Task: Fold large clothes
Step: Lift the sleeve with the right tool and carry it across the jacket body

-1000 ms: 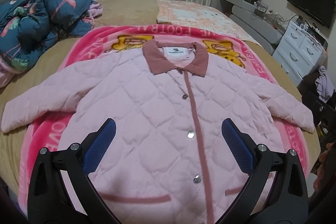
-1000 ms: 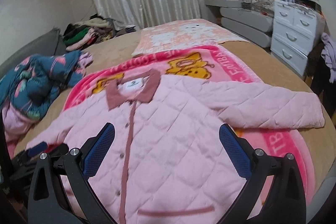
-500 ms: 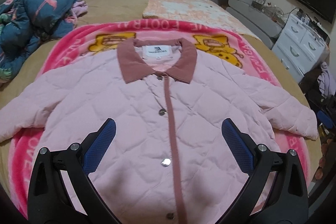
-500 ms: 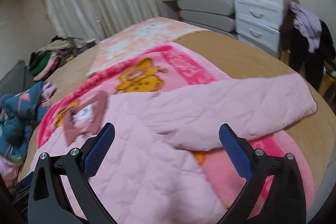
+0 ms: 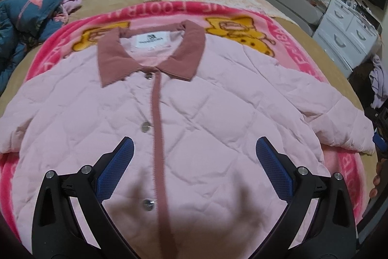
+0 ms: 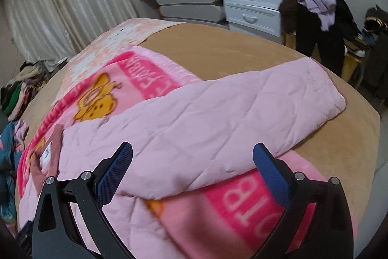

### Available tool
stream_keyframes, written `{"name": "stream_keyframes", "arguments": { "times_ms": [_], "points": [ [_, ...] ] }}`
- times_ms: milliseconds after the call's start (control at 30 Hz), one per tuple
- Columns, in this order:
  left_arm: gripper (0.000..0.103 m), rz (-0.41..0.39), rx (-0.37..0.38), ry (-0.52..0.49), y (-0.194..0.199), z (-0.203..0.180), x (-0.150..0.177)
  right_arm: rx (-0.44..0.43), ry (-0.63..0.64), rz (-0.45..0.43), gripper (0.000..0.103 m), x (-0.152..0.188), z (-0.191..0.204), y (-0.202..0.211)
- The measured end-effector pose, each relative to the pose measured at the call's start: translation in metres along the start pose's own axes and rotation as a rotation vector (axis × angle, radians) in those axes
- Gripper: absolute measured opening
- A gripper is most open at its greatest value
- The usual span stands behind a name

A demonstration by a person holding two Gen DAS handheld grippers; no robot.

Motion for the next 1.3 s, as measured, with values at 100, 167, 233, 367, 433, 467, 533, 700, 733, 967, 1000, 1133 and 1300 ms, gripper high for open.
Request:
{"name": "stream_keyframes", "arguments": {
  "times_ms": [100,167,233,367,433,467,533,700,733,967,1000,1133,1300],
  "points": [
    [0.095,0.016,0.004,-0.005,-0.01,-0.01,0.0,0.02,-0.05,0.009,0.099,-0.004,-0.017,-0.01],
    [0.095,0.023,0.004,-0.005,-0.016,-0.014,-0.002,0.024,-0.102,0.026,0.099,-0.006,-0.032,-0.019],
    [0.095,0.029,-0.004,-0.005,-0.022,-0.018,-0.003,0.027,-0.151,0.039,0.099,-0.008,-0.045,-0.026],
    [0.095,0.035,-0.013,-0.005,-0.028,-0.024,-0.006,0.058,-0.267,0.071,0.099,-0.01,-0.08,-0.042],
    [0.095,0.043,-0.016,0.002,-0.031,-0.026,-0.006,0.068,-0.33,0.087,0.099,-0.008,-0.096,-0.049],
    [0.095,0.047,-0.015,0.006,-0.033,-0.026,-0.007,0.068,-0.359,0.099,0.099,-0.007,-0.102,-0.054],
    [0.095,0.055,-0.015,0.008,-0.034,-0.028,-0.007,0.059,-0.401,0.128,0.099,-0.006,-0.113,-0.065],
    [0.095,0.057,-0.03,-0.003,-0.033,-0.032,-0.01,0.032,-0.485,0.159,0.099,-0.006,-0.132,-0.091],
    [0.095,0.057,-0.032,-0.005,-0.033,-0.032,-0.011,0.035,-0.495,0.168,0.099,-0.006,-0.138,-0.099],
    [0.095,0.057,-0.041,-0.018,-0.031,-0.029,-0.015,-0.025,-0.58,0.115,0.084,-0.02,-0.164,-0.117],
    [0.095,0.056,-0.042,-0.023,-0.031,-0.028,-0.016,-0.026,-0.579,0.102,0.081,-0.022,-0.166,-0.118],
    [0.095,0.057,-0.034,-0.02,-0.03,-0.025,-0.018,-0.052,-0.553,0.059,0.04,-0.031,-0.173,-0.121],
    [0.095,0.048,-0.012,0.006,-0.027,-0.022,-0.023,-0.076,-0.461,-0.056,0.021,-0.061,-0.163,-0.086]
  ]
}}
Point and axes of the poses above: each gripper's, at about its wrist camera, not at the fingertips, and y roughly against the way its jaws point, z to its left, x to its underside, the point moved 9 cm from there along -y, roughly the way its jaws point, and after that the axes turned 8 degrees about x, right-handed, at the moved point
